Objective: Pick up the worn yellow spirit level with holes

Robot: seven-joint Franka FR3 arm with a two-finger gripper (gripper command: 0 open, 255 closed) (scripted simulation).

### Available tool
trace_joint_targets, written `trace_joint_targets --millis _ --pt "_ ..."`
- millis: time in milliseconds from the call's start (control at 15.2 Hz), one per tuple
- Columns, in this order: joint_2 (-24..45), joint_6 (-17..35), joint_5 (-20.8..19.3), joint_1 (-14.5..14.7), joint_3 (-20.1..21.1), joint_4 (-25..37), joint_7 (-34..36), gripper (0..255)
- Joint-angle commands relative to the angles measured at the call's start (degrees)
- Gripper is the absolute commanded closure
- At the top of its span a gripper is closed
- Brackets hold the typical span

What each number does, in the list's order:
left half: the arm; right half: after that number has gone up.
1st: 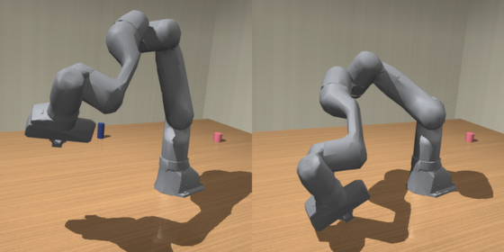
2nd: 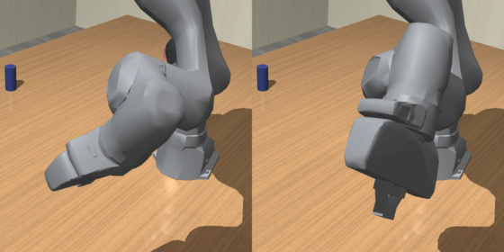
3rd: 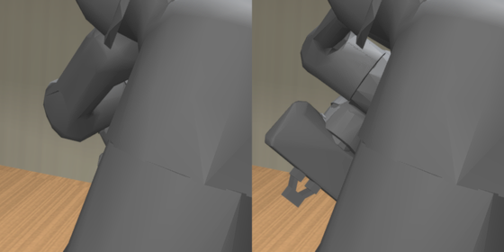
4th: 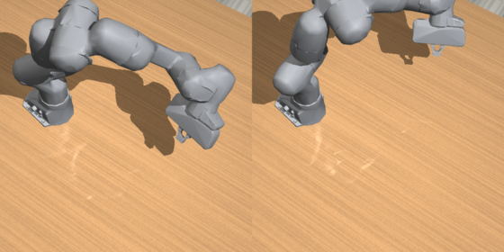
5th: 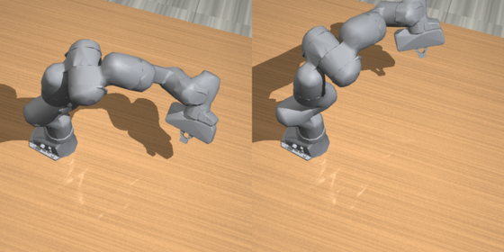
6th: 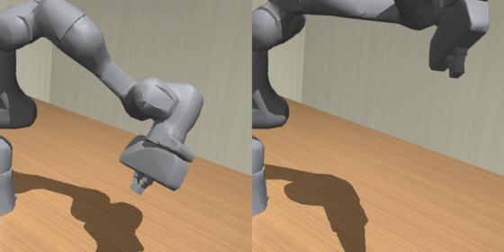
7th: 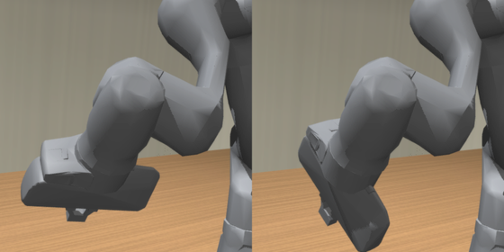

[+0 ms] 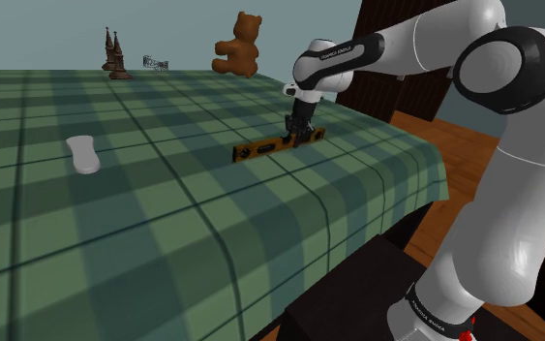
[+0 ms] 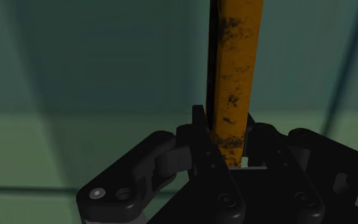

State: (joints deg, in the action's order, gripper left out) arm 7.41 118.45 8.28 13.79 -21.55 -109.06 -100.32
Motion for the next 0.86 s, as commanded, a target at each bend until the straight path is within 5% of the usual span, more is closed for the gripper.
trace_joint_targets --millis 0,792 --pt "-0.41 -1.45 -0.27 0.03 -0.04 1.11 0.28 255" --pt "-1.97 -8.84 -1.29 0.07 -0.18 7.12 1.39 255"
